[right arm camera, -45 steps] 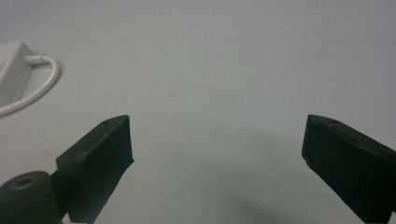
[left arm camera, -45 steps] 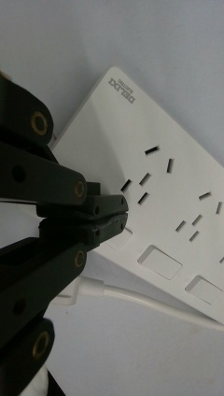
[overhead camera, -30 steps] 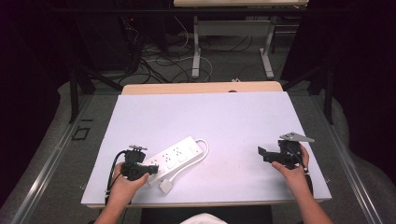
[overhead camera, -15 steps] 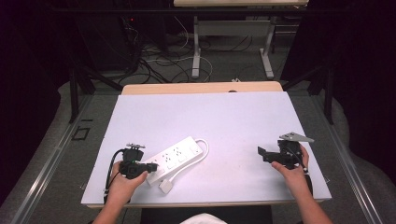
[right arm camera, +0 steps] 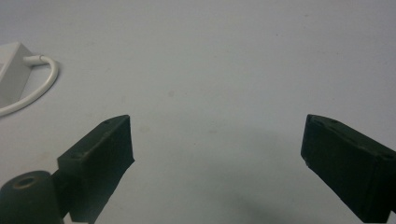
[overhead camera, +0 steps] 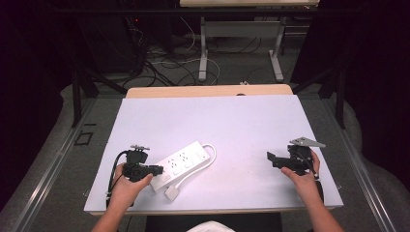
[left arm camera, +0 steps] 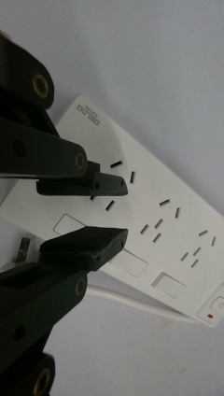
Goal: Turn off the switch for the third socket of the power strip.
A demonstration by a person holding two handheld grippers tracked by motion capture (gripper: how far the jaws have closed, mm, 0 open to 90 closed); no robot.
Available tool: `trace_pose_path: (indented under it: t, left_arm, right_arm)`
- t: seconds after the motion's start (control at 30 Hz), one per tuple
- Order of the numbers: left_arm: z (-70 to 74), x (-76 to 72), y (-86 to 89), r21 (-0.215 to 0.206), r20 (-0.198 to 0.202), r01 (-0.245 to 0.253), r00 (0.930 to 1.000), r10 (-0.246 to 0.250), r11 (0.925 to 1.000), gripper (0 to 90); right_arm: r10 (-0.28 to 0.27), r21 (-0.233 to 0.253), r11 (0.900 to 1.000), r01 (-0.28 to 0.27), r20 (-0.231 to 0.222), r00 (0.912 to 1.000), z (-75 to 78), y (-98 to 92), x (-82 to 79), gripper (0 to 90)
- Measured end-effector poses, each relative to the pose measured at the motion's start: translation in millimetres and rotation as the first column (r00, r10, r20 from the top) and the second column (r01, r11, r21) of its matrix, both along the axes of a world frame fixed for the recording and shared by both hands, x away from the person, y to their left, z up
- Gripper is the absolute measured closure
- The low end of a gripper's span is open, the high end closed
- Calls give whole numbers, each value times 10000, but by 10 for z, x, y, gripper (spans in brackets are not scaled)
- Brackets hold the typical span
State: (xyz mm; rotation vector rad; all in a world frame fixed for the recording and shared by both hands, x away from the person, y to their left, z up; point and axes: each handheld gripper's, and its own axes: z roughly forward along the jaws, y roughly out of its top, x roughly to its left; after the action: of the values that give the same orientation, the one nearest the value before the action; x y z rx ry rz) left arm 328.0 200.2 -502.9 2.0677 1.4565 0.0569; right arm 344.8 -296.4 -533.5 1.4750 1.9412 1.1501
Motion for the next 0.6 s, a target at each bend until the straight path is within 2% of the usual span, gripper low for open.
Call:
trace_pose_path:
  t: [0.1, 0.13, 0.2, 0.3, 0.47, 0.6]
  left_arm:
    - [20, 19, 8, -65, 80, -104, 9999, 104, 9999, 681]
    - [29, 27, 13, 46, 191, -138, 9997, 137, 9999, 681]
    - [46, 51, 30, 30, 309, -61, 9995, 60, 10000, 624]
    - [72, 79, 45, 9, 501, -124, 9987, 124, 9999, 587]
    - [102, 127, 74, -25, 692, -213, 9974, 214, 9998, 549]
    - [106, 160, 97, -50, 1090, -482, 9929, 485, 9988, 496]
  right_arm:
    - [-52, 62, 10000, 52, -60, 10000, 1, 6, -5, 85]
    - [-52, 62, 10000, 52, -60, 10000, 1, 6, -5, 85]
    - [-18, 18, 10000, 18, -22, 10000, -1, 0, -1, 86]
    - [-9, 19, 10000, 9, -24, 10000, -2, -2, 0, 86]
    - [-74, 86, 9999, 74, -69, 9999, -1, 1, -3, 86]
    - [-81, 68, 9999, 81, -36, 10000, -2, -8, -2, 86]
